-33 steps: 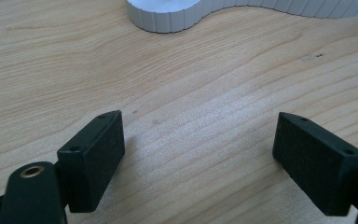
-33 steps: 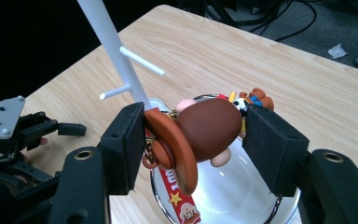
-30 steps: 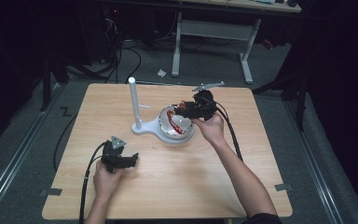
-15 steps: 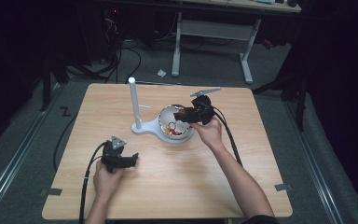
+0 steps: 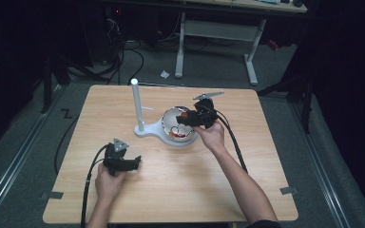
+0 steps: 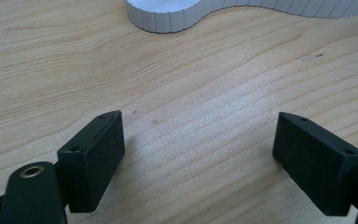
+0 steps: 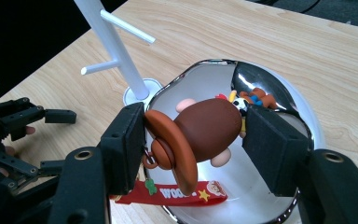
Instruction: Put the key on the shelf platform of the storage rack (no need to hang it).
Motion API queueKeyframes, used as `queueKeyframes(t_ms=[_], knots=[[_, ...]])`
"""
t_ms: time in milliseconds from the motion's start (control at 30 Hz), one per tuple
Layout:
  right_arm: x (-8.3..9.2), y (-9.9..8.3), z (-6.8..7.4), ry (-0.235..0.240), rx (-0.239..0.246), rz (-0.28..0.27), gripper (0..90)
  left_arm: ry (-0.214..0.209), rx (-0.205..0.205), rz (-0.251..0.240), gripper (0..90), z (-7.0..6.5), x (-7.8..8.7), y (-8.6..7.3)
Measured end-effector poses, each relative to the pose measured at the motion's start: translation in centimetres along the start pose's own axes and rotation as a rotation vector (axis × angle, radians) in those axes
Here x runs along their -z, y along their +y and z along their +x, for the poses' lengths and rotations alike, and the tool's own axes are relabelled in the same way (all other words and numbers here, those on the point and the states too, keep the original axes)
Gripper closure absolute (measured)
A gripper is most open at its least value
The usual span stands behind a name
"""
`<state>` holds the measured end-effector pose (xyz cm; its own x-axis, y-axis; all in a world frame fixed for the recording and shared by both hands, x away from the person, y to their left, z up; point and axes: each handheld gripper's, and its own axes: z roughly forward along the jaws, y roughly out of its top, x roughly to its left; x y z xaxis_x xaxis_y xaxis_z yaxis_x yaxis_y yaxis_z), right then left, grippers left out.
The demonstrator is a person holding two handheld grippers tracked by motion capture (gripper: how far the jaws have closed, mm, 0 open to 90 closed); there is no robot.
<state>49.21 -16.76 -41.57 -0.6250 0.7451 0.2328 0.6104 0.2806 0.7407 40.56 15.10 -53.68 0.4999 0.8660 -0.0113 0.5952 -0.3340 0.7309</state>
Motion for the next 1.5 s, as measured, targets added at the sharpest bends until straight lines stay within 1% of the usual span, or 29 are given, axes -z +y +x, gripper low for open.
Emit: queueKeyframes(t_ms=[67, 233, 333, 467, 533, 800, 833, 900, 1100, 1133, 1200, 1233, 1300, 1367, 1467, 1500], knots=[[0.2, -0.1, 0.1, 0.000, 0.005, -0.007, 40.2, 0.000, 0.001, -0.001, 17.0, 0.0, 0.0, 0.0], [0.4, -0.5, 0.3, 0.001, 0.001, 0.001, 40.2, 0.001, 0.000, -0.001, 17.0, 0.0, 0.0, 0.0], [0.3, -0.5, 0.2, -0.001, -0.001, 0.007, 40.2, 0.000, 0.000, -0.001, 17.0, 0.0, 0.0, 0.0], [0.0, -0.5, 0.1, 0.005, -0.013, 0.002, 40.2, 0.001, 0.001, -0.001, 17.0, 0.0, 0.0, 0.0], [-0.1, -0.5, 0.3, 0.001, -0.007, 0.001, 40.2, 0.001, 0.000, -0.001, 17.0, 0.0, 0.0, 0.0], [-0.1, -1.0, 0.6, 0.004, -0.004, 0.015, 40.2, 0.000, 0.000, -0.001, 17.1, 0.0, 0.0, 0.0], [-0.3, -1.1, 0.6, 0.003, -0.006, 0.027, 40.2, 0.000, -0.001, 0.000, 17.1, 0.0, 0.0, 0.0], [-0.5, -1.2, 0.6, -0.001, 0.000, 0.031, 40.2, 0.000, -0.001, 0.000, 17.1, 0.0, 0.0, 0.0], [-1.3, -1.1, -0.1, -0.016, -0.028, 0.035, 40.2, 0.000, 0.000, -0.001, 17.1, 0.0, 0.0, 0.0], [-1.6, -1.2, -0.4, -0.026, -0.041, 0.041, 40.2, 0.000, 0.000, -0.001, 17.1, 0.0, 0.0, 0.0], [-1.8, -1.2, -0.6, -0.031, -0.044, 0.047, 40.2, 0.000, 0.000, -0.001, 17.1, 0.0, 0.0, 0.0], [-2.0, -1.3, -1.0, -0.040, -0.048, 0.050, 40.2, 0.000, 0.000, -0.001, 17.1, 0.0, 0.0, 0.0], [-2.2, -1.3, -1.3, -0.048, -0.056, 0.051, 40.2, -0.001, -0.002, 0.000, 17.1, 0.0, 0.0, 0.0], [-2.4, -1.3, -1.4, -0.046, -0.056, 0.046, 40.2, 0.000, -0.002, 0.000, 17.1, 0.0, 0.0, 0.0], [-2.8, -1.1, -1.2, -0.073, -0.035, 0.052, 40.1, -0.001, -0.002, 0.000, 17.1, 0.0, 0.0, 0.0], [-2.9, -1.0, -1.2, -0.076, -0.036, 0.057, 40.1, 0.000, -0.003, 0.001, 17.1, 0.0, 0.0, 0.0]])
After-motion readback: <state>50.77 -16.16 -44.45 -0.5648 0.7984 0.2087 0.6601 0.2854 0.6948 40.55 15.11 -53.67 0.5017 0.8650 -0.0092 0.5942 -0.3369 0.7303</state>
